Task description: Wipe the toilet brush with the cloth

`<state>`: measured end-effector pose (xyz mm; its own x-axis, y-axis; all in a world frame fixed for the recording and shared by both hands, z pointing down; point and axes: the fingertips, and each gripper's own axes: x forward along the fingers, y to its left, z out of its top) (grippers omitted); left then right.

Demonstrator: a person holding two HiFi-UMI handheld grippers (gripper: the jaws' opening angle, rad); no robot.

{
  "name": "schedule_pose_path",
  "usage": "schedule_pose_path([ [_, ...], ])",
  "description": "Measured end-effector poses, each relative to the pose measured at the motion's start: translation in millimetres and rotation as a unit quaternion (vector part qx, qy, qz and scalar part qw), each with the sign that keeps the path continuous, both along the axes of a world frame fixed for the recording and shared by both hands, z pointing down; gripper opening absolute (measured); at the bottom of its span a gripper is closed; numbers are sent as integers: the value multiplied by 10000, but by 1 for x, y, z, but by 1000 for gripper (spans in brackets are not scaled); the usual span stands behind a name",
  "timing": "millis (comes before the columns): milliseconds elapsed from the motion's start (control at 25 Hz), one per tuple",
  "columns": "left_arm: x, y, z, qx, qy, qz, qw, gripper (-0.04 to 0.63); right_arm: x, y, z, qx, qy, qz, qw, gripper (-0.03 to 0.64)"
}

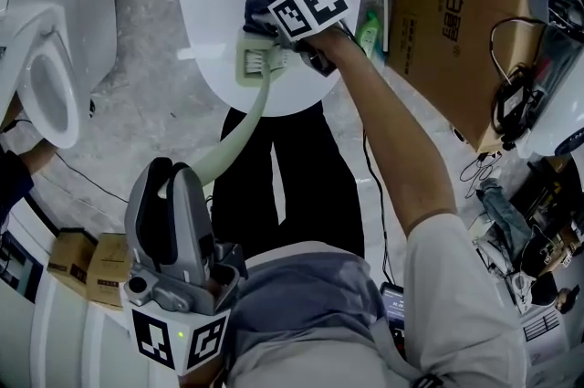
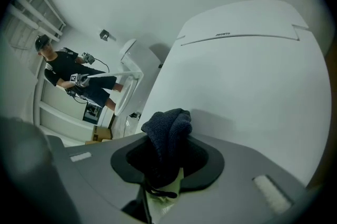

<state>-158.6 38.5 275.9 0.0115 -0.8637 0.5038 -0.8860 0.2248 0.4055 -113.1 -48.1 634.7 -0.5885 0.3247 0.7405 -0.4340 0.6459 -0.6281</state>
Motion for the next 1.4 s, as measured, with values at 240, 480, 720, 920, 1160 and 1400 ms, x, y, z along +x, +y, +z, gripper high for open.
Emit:
schedule_pose_path([
  [240,2,1,-1,15,-38,-30,10000,0,18,-5,3,126,126,212,9996,114],
  [480,8,2,-2,5,-73,-50,10000,0,33,-7,4,231,136,494,9984,114],
  [720,8,-1,-3,12,-97,-34,9999,0,41,-10,4,336,182,598,9975,114],
  [920,8,-1,-4,13,-98,-27,9999,0,48,-11,4,381,238,736,9963,114],
  [1160,7,-1,-3,22,-116,-15,9999,0,60,-11,5,383,264,1013,9938,115],
  [1400,7,-2,-4,16,-104,-2,9999,0,75,-10,5,428,347,1284,9902,114],
])
